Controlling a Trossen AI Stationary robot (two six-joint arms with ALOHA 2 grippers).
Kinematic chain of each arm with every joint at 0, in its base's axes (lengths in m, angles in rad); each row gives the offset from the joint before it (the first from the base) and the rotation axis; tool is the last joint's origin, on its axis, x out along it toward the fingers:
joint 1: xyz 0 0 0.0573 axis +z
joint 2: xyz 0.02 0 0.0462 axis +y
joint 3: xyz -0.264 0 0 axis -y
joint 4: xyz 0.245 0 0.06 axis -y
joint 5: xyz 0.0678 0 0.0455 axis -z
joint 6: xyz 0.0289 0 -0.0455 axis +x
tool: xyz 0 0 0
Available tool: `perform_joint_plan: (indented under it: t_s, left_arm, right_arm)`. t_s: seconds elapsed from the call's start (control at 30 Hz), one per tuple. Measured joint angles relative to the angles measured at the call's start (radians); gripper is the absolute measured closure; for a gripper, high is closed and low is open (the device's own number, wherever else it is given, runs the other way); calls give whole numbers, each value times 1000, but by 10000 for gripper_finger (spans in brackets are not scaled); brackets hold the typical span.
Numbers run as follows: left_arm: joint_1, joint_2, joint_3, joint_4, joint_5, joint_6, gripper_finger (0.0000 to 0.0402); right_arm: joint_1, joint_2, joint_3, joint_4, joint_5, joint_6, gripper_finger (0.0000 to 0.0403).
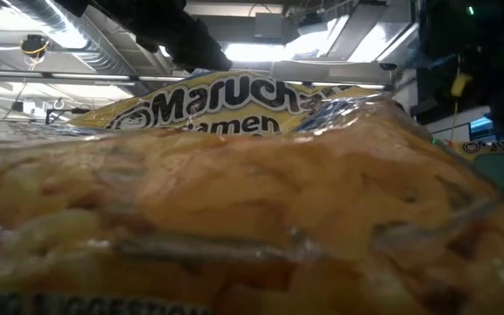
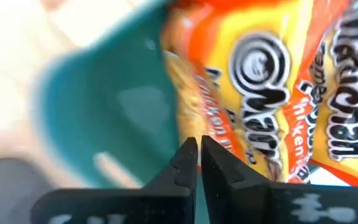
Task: Sort Maruchan noodles
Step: Put the orange pack noodle into the green bin
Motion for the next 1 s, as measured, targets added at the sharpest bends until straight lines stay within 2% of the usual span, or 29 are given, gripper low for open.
perform_joint_plan:
  t_s: [0.1, 0.23, 0.3, 0.43, 0.6, 0.73, 0.87, 1.0]
  left_arm:
    - [0, 0, 0, -2, 0, 0, 230]
    - [0, 0, 0, -21, 0, -22, 230]
    - [-4, 0, 0, -40, 0, -44, 230]
    - [-13, -3, 0, -108, 0, -124, 230]
    - [-52, -60, 0, -248, 6, -217, 230]
    - [-85, -92, 0, -327, 8, -274, 230]
    - [-83, -91, 0, -301, 53, -318, 222]
    - [-59, -85, 1, -228, 54, -330, 194]
  right_arm:
    - [0, 0, 77, -20, 13, -6, 396]
    - [1, 0, 143, 57, 107, -38, 395]
    - [1, 0, 145, 188, 147, -103, 395]
    - [0, 7, 93, 564, 211, -290, 395]
    - [0, 61, 21, 1006, 166, -490, 386]
    - [0, 139, 7, 1242, 110, -610, 329]
    - [0, 220, 7, 1455, 84, -745, 237]
    - [0, 258, 24, 1556, 85, -922, 151]
